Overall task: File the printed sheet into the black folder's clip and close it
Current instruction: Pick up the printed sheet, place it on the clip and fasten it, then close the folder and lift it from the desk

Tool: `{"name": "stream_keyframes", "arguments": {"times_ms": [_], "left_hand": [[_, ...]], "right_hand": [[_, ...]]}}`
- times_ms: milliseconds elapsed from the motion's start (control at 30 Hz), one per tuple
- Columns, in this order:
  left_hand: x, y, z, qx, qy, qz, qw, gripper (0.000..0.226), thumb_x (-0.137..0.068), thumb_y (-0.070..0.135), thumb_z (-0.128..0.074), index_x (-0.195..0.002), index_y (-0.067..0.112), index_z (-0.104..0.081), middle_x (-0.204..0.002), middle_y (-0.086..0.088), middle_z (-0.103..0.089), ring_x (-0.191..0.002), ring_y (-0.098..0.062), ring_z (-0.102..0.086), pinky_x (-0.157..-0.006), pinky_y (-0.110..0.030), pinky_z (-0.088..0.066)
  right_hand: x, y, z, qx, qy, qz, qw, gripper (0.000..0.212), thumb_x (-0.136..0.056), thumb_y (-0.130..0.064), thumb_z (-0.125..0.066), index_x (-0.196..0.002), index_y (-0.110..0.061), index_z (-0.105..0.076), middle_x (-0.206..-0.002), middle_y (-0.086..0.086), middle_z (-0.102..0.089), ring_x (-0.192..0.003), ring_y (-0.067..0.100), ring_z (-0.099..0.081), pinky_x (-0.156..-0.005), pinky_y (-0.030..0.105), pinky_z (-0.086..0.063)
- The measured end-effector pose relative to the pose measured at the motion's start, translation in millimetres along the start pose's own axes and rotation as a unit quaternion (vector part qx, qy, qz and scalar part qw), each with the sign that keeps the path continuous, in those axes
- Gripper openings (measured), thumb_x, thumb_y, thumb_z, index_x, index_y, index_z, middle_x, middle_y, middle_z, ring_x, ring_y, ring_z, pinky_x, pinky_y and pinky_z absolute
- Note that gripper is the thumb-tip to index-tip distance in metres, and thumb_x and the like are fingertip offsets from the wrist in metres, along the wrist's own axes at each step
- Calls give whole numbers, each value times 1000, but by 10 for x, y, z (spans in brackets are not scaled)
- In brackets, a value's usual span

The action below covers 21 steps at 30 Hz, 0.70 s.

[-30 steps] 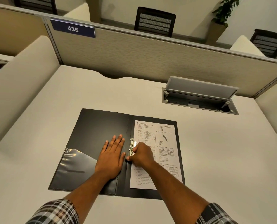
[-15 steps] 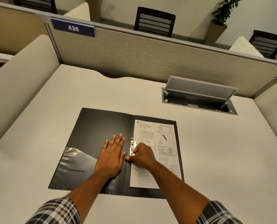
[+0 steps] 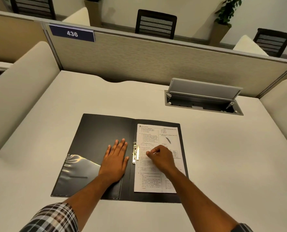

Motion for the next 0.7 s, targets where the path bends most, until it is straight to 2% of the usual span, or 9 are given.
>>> {"name": "stream_keyframes", "arguments": {"times_ms": [100,200,267,367,467,533,567,633,700], "left_hand": [[7,17,60,16,-3,-3,1000,70,-98,60,-18,-157,27,-3,-166,5,3,-152,-18,7,-122,-40,6],[45,0,227,52,26,3,998,66,-101,50,-35,-157,23,-12,-166,3,-3,-153,-20,3,-122,-41,3],[113,-131,380,68,59,30,996,65,-100,43,-44,-156,18,-21,-166,0,-11,-153,-24,-4,-123,-44,-3],[288,-547,619,71,111,117,984,59,-95,30,-57,-146,6,-39,-160,-13,-28,-149,-37,-20,-120,-53,-18],[539,-1058,780,48,143,224,963,48,-87,20,-67,-126,-4,-53,-143,-26,-45,-134,-48,-37,-108,-59,-34],[699,-1328,807,50,139,278,949,35,-85,19,-68,-110,-3,-58,-128,-27,-53,-119,-49,-46,-97,-60,-42],[780,-1461,806,70,139,307,939,33,-86,19,-67,-110,-1,-58,-125,-26,-55,-116,-49,-49,-95,-60,-43],[931,-1669,797,123,143,363,912,43,-89,23,-65,-124,1,-55,-130,-26,-55,-120,-50,-51,-98,-60,-43],[988,-1759,790,147,137,382,902,52,-91,23,-66,-135,-1,-51,-136,-28,-53,-124,-50,-49,-104,-60,-41]], "right_hand": [[8,265,289,10,45,-17,999,17,-93,-43,-70,-88,-29,-61,-91,-9,-69,-79,12,-66,-73,23,-54],[56,464,607,48,107,-22,993,18,-93,-40,-70,-83,-30,-59,-96,-5,-72,-72,9,-62,-61,18,-46],[90,573,783,74,140,-29,987,17,-91,-40,-73,-94,-26,-64,-107,0,-71,-84,15,-66,-72,26,-54],[120,739,919,85,149,-50,984,37,-88,-42,-75,-114,-17,-66,-121,8,-66,-108,29,-66,-93,42,-59],[127,857,977,64,144,-67,985,48,-89,-42,-74,-125,-13,-62,-129,12,-63,-115,32,-64,-96,43,-55],[111,912,987,47,134,-76,987,57,-90,-43,-74,-135,-11,-58,-136,13,-61,-119,34,-63,-96,43,-55],[102,926,981,39,128,-78,988,60,-90,-43,-73,-137,-11,-56,-138,13,-61,-121,34,-64,-97,43,-55],[93,960,985,25,118,-85,989,61,-92,-43,-72,-140,-11,-54,-141,13,-61,-123,34,-64,-98,44,-55],[78,995,998,10,112,-93,989,55,-94,-41,-69,-138,-10,-57,-139,12,-65,-121,34,-66,-99,44,-55]]}}
Point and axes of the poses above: each hand's wrist, its own x-axis away from the middle knuckle, its own z-axis out of the back of the hand, y = z × x, the point moved 10 cm from there along -x, towards the middle knuckle
